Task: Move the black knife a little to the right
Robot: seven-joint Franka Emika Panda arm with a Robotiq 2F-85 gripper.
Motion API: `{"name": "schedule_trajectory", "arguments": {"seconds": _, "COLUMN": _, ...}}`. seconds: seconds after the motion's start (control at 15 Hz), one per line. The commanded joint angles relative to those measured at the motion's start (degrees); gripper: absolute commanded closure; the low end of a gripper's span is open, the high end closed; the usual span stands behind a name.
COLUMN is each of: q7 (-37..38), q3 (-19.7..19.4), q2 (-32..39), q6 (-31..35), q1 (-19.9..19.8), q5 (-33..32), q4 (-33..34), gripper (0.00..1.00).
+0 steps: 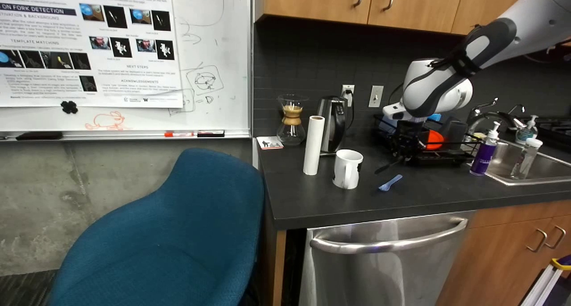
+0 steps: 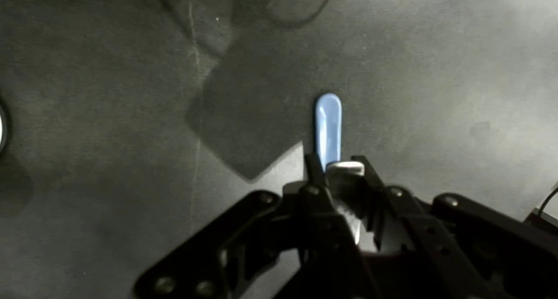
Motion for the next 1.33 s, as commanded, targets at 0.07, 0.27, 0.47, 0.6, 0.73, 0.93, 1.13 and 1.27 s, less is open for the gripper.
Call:
{"name": "schedule_trajectory", "arguments": {"seconds": 0.07, "q7": -2.3, "q3": 2.0, "q2": 4.1, "q6": 2.0, "q1": -2.2, "q5": 2.3, "q4": 3.8, "gripper": 0.95}}
{"name": "schedule_trajectory", "arguments": {"seconds": 0.27, "q7": -2.6, "q3": 2.6, "q2": 6.3, "q6": 2.8, "q1": -3.1, "q5": 2.8, "q4": 5.9, "gripper": 0.95}}
{"name": "schedule_trajectory", "arguments": {"seconds": 0.47, "q7": -3.0, "q3": 3.2, "q2": 8.4, "q6": 2.9, "q1": -4.2, "q5": 3.2, "q4": 8.1, "gripper": 0.95}}
{"name": "schedule_trajectory", "arguments": {"seconds": 0.6, "q7": -3.0, "q3": 3.6, "q2": 9.5, "q6": 2.6, "q1": -4.8, "q5": 3.5, "q4": 9.4, "gripper": 0.95}}
{"name": "schedule_trajectory", "arguments": {"seconds": 0.73, "q7": -3.2, "q3": 3.9, "q2": 10.5, "q6": 2.5, "q1": -5.5, "q5": 3.5, "q4": 10.5, "gripper": 0.95}}
{"name": "schedule_trajectory", "arguments": {"seconds": 0.93, "q7": -3.3, "q3": 4.4, "q2": 12.1, "q6": 2.6, "q1": -6.4, "q5": 3.6, "q4": 11.8, "gripper": 0.95}}
{"name": "schedule_trajectory", "arguments": {"seconds": 1.13, "q7": -3.6, "q3": 4.8, "q2": 13.5, "q6": 2.8, "q1": -7.3, "q5": 3.9, "q4": 12.8, "gripper": 0.95}}
{"name": "schedule_trajectory", "arguments": {"seconds": 1.27, "q7": -3.7, "q3": 5.1, "q2": 14.4, "q6": 2.8, "q1": -7.8, "q5": 3.9, "q4": 13.3, "gripper": 0.95}}
